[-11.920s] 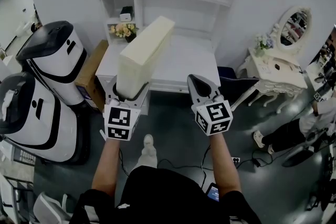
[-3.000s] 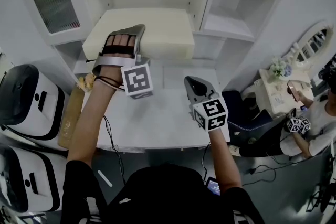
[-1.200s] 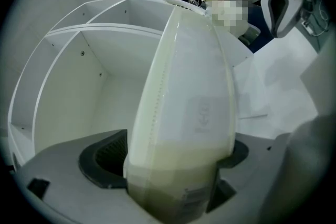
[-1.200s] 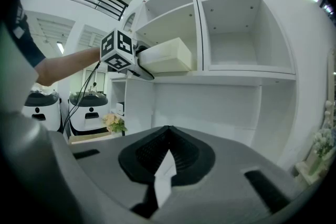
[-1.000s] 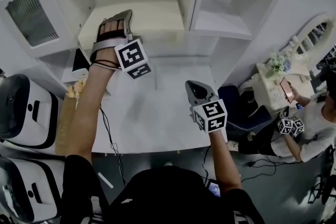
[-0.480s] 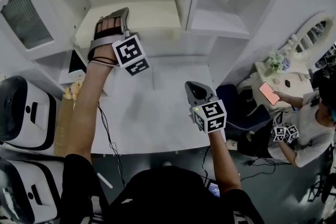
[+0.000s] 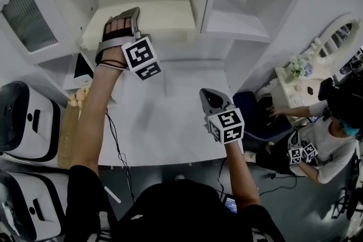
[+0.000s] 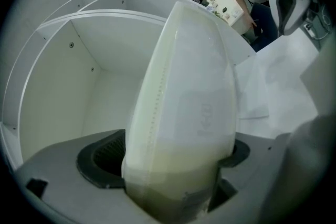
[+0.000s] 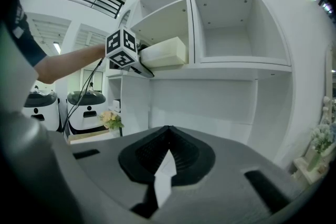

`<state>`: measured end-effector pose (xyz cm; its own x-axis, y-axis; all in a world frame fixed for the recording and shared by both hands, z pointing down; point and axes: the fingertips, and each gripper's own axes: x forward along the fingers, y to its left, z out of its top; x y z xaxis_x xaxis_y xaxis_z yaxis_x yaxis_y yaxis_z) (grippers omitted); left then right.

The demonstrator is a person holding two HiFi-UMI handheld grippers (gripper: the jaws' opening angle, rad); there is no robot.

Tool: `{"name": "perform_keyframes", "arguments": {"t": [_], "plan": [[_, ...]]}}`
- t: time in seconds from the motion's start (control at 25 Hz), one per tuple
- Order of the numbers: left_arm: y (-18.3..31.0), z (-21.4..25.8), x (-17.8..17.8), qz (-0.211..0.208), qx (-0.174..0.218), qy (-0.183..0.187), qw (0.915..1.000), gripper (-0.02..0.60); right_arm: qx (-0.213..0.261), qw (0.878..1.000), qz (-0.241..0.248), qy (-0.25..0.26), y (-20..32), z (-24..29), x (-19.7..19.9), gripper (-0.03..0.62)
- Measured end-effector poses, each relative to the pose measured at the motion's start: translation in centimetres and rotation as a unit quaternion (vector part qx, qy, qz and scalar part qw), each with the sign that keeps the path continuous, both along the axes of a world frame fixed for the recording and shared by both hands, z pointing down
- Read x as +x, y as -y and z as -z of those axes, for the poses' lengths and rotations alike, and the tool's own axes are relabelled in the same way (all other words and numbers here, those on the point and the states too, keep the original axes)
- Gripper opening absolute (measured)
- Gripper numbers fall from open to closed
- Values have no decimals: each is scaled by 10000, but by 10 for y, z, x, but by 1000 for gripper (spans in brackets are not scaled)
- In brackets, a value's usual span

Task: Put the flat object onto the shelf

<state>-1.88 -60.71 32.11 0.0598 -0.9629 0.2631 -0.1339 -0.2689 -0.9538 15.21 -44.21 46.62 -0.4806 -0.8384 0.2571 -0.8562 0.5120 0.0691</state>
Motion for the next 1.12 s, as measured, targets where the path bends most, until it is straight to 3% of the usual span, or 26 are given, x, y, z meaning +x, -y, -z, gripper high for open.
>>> {"name": "perform_keyframes", "arguments": {"t": [0.4,0.8,1.12], "plan": [[-24,10,13,-443,24,-438,9981,451,43,10000,9,-2,-10,5,-6,-12],[-52,0,2,-515,-118,-470,9975,449,107,9999,33,-51,-28,12,-17,-12],[-88,2,2,-823,-206,-1228,9888,449,202,9997,71,-87,-42,22,-31,-12]]}}
